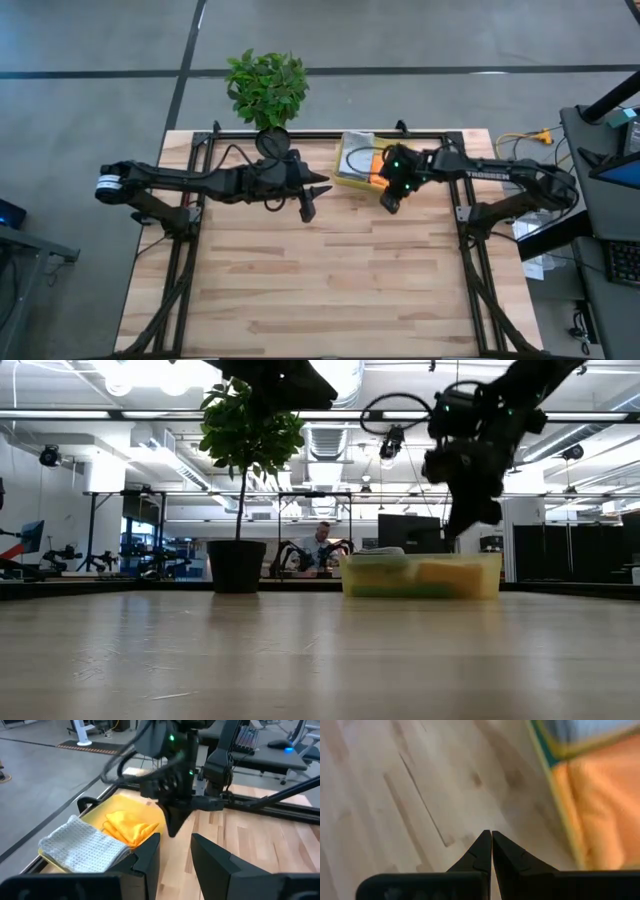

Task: Fold microfiber towels
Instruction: Adjust the yellow bin, then return to Home Position

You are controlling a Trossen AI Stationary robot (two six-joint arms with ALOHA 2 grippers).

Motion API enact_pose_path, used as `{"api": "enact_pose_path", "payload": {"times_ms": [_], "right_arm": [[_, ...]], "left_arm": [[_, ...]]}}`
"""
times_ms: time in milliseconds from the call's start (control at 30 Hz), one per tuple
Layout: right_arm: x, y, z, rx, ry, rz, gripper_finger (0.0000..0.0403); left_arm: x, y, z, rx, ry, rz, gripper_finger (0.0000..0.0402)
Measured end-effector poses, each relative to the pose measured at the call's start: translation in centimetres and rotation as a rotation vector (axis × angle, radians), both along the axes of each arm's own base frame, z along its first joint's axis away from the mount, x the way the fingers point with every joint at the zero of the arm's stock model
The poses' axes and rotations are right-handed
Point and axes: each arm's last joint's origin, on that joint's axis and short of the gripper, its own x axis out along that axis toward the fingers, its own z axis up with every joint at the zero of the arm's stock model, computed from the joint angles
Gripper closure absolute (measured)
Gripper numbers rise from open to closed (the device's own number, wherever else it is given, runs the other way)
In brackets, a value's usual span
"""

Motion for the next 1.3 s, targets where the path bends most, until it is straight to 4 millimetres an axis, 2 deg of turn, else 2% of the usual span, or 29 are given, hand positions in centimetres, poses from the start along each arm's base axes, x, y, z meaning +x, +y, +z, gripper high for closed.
{"api": "enact_pose_path", "payload": {"times_ms": [133,233,567,800,900,1033,1167,1300], "right_arm": [[-0.2,0.1,-2.1,0.025,0.067,-0.010,0.0394],[-0.1,-0.3,-2.9,-0.032,0.121,-0.034,0.0394],[0.4,-3.8,-3.5,-0.132,0.157,-0.120,0.0394],[1.0,-5.8,-2.6,-0.160,0.161,-0.115,0.0394],[1.3,-5.9,-1.1,-0.156,0.140,-0.097,0.0394],[1.3,-4.7,2.7,-0.180,0.034,-0.087,0.0394],[0.8,-1.9,7.0,-0.179,-0.173,-0.056,0.0394],[0.3,1.7,10.3,-0.117,-0.432,-0.096,0.0394]], "left_arm": [[0.0,0.0,-0.1,0.000,0.006,0.000,0.0304],[0.0,0.0,-0.1,-0.002,0.006,-0.001,0.0304],[0.0,0.0,-0.1,-0.012,0.004,-0.010,0.0304],[0.1,-0.1,-0.1,-0.020,0.004,-0.036,0.0304],[0.0,-0.1,0.0,-0.020,0.001,-0.037,0.0304],[-0.2,-0.1,0.7,0.013,-0.019,-0.045,0.0304],[-0.5,-0.2,1.1,0.124,-0.011,-0.074,0.0304],[-0.6,-0.2,2.0,0.138,-0.076,-0.074,0.0304]]}}
